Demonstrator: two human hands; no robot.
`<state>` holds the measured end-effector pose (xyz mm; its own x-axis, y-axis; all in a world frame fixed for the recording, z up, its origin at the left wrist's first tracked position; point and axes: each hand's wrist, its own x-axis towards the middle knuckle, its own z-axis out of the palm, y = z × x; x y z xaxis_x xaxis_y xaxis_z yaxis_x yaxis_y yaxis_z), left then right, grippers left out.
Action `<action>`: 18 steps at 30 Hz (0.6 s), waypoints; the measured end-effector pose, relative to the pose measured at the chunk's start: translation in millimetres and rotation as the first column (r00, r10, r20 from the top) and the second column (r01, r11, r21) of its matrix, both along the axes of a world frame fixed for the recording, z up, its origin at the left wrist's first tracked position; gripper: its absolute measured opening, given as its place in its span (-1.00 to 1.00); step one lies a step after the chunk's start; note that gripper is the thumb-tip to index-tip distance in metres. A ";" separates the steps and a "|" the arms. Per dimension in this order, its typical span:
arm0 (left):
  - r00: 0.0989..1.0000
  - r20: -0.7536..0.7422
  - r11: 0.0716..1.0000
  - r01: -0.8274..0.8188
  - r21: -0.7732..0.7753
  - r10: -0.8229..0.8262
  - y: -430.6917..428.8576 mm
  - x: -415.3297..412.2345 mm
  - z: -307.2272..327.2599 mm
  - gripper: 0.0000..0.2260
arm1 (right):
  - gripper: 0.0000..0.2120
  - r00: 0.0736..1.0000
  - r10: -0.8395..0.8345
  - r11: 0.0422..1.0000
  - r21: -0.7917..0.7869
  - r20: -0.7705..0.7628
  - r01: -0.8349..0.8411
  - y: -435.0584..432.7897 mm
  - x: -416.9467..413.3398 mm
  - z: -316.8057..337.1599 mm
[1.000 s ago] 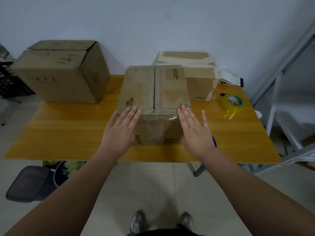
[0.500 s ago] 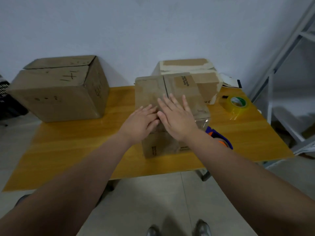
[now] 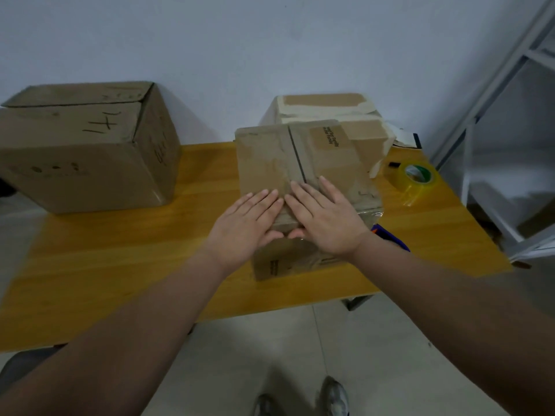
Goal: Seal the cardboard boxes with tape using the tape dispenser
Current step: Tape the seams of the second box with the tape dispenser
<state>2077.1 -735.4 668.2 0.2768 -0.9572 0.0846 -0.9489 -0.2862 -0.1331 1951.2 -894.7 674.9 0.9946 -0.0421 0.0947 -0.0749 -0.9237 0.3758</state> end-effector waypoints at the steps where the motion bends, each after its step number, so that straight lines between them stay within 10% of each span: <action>1: 1.000 0.004 1.000 -0.011 0.021 0.011 0.1 -2.4 2.2 -0.35 | -0.32 1.000 0.000 1.000 -0.006 -0.016 0.000 -1.9 -2.9 2.7; 13: 0.997 -0.057 0.999 0.051 0.020 -0.050 -79.0 -45.2 19.5 -0.39 | -0.49 0.962 -0.268 0.701 0.695 0.047 0.161 -73.3 -47.6 0.9; 18: 0.999 -0.020 0.999 0.031 0.024 -0.031 -81.1 -39.6 0.4 -0.36 | -0.46 0.958 -0.106 0.891 0.453 0.267 -0.027 -80.4 -44.1 -17.0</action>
